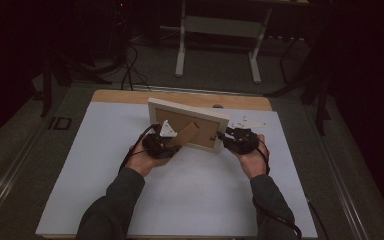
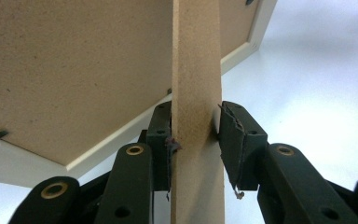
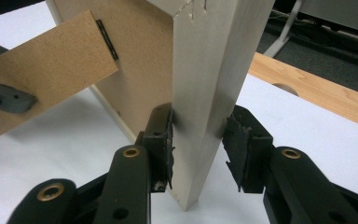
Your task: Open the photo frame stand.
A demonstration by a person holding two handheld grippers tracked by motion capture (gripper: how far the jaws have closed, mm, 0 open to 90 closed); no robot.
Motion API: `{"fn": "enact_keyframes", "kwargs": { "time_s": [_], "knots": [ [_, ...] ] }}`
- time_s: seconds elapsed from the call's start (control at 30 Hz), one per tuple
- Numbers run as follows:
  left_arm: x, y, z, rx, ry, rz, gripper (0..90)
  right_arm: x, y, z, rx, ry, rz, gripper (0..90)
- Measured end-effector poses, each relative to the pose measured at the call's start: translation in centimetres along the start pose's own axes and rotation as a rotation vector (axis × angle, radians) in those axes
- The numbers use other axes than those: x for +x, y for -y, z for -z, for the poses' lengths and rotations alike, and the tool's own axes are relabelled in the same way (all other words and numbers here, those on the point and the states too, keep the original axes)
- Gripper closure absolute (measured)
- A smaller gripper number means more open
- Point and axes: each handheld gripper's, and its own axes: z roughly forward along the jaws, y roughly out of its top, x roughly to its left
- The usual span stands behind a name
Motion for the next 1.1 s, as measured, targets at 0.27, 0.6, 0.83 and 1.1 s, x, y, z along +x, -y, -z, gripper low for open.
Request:
{"fn": "enact_keyframes", "kwargs": {
  "time_s": [0.27, 0.6, 0.83, 1.1],
  "knots": [
    [-0.2, 0.2, 0.0, -0.006, -0.001, -0.001, 68.2, 0.3, 0.1, 0.2, -0.003, 0.004, 0.016, 63.1],
    [-0.5, 0.6, 0.1, -0.015, -0.008, 0.001, 68.9, 1.2, 0.4, 0.7, 0.0, 0.028, 0.045, 63.3],
    [-0.6, 0.8, 0.1, -0.019, -0.007, 0.001, 68.9, 1.6, 0.5, 0.9, 0.002, 0.037, 0.07, 63.6],
    [-0.9, 1.0, 0.3, -0.023, -0.004, -0.001, 69.5, 2.2, 0.7, 1.2, 0.006, 0.043, 0.101, 63.7]
  ]
}}
